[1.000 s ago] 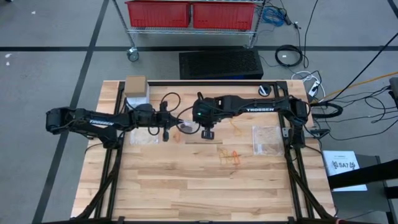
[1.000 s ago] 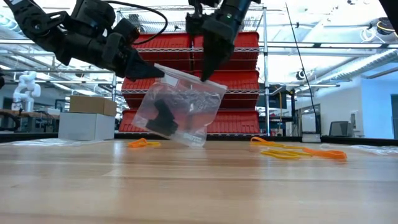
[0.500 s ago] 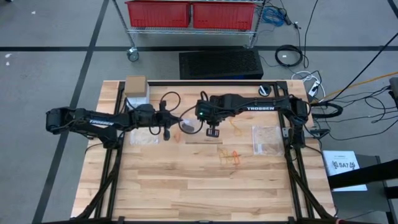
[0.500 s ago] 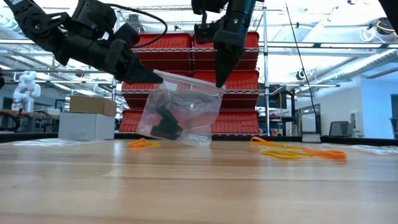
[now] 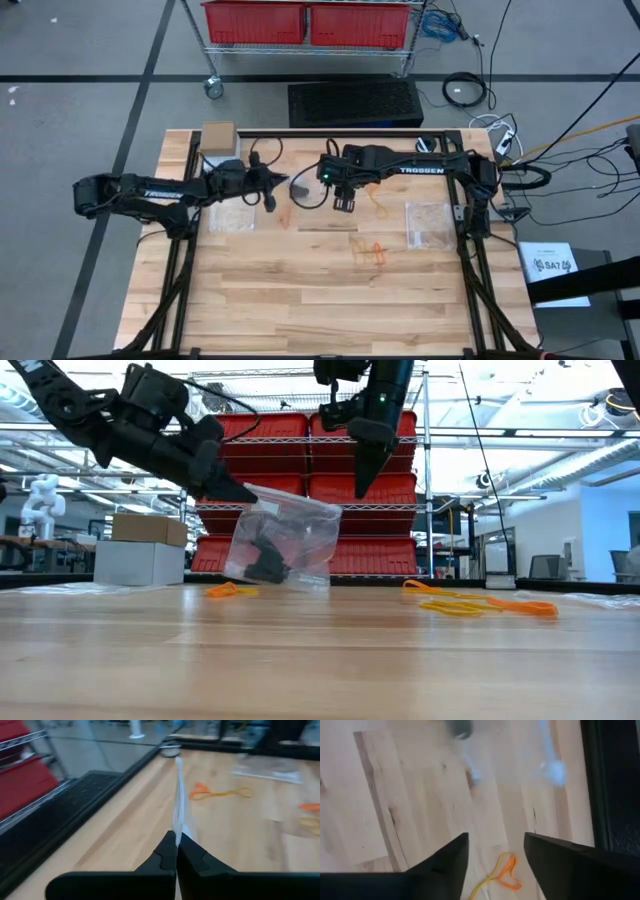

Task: Sort rubber bands
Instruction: Close the transparent zip bag, then open the bottom right transparent zip bag

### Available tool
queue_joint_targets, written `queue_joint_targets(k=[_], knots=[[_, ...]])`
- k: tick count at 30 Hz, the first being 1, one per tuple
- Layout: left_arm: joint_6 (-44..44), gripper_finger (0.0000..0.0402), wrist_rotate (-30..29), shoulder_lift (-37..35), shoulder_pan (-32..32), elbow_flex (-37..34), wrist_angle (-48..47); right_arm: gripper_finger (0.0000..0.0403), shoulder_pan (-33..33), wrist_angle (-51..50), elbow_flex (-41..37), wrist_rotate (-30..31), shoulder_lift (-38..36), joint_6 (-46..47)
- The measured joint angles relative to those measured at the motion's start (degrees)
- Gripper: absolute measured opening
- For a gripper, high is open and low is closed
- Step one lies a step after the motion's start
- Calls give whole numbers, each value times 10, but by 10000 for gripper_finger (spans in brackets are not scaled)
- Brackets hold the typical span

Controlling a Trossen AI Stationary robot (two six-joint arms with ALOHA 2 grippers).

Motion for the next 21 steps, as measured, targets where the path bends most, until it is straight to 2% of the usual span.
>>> queue_joint_targets(k=[5,12,15,21], knots=[[5,20,-13,37,40,26,0,208,-8,1,1,-2,-3,0],[35,110,34,131,79,116,2,210,-9,7,1,-4,-3,-2],[35,145,36,163,90,149,-18,210,-9,7,1,-4,-3,-2],[36,189,35,173,114,179,-52,210,-14,3,1,-4,-3,-2]])
